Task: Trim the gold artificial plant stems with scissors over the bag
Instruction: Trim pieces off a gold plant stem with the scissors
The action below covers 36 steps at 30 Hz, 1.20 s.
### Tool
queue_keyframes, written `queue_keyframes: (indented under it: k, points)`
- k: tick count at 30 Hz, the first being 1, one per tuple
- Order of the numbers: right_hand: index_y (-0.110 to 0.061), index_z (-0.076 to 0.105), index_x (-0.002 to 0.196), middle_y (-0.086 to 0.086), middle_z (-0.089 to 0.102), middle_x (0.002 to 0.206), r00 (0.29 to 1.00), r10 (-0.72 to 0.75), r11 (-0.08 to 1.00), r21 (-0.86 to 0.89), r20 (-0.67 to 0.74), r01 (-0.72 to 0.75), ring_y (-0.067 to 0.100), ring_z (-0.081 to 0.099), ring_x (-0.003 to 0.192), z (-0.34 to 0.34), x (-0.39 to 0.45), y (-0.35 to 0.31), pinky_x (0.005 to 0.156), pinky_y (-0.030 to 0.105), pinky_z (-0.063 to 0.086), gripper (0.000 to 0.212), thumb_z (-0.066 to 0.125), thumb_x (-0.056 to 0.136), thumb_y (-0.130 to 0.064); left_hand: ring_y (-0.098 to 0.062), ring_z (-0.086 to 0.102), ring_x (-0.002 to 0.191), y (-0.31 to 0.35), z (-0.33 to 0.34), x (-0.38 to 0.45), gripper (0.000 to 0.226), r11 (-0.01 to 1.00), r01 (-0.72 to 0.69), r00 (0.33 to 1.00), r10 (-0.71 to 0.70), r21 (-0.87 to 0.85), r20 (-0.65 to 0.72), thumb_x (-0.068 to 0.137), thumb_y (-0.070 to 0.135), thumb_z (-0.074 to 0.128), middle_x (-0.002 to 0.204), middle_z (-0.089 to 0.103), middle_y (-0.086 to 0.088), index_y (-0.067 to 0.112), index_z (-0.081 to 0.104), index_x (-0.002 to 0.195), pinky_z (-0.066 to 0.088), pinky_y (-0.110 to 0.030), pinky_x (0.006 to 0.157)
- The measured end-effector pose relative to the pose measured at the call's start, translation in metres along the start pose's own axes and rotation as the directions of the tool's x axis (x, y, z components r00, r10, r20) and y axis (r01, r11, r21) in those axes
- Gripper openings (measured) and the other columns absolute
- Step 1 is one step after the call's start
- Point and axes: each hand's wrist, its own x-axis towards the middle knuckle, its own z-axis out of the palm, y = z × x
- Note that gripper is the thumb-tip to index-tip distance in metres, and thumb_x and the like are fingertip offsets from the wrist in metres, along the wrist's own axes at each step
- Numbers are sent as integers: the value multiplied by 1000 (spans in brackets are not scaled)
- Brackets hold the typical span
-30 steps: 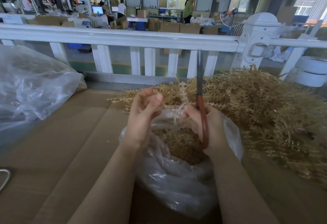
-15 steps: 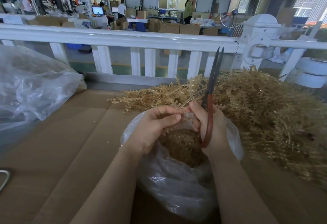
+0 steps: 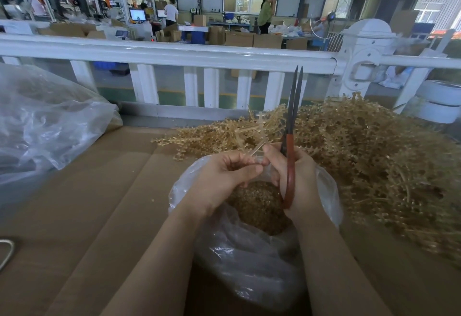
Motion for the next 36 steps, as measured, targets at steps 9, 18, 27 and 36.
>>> queue_keyframes:
  k: [9,18,27,36]
  points:
    - [-25,76,77,-3,74,75,994,-24,997,-64,111,32,11,72,71,5,-3,-1,63,19,55,19,85,64,-34,-8,57,58,-6,-6,4,12,997,-70,980,63,-28,-190,88,15,68,63,65,2,9,67,78,48,-19,60]
    - [-15,68,91,-1,76,84,993,-5,990,-140,114,21,14,74,79,6,-1,5,70,25,56,39,86,63,-35,-8,67,61,-2,-6,4,11,946,-45,972,-32,-320,-232,74,9,70,68,72,-2,5,68,84,52,-16,59]
    - [-40,60,86,-24,64,75,970,-146,865,-452,193,219,-3,62,73,-1,-5,4,67,15,47,38,75,64,-67,-11,58,65,-1,-21,6,5,918,-57,854,-159,-393,-496,82,7,73,70,68,-2,12,71,80,48,-20,63]
    - [-41,58,101,-22,63,87,942,-70,497,-807,329,319,-13,56,87,-5,-4,12,58,8,41,55,65,66,-82,-10,54,62,-1,-30,9,8,932,-119,796,-116,-341,-595,89,-1,66,71,57,-5,5,67,85,49,-19,62]
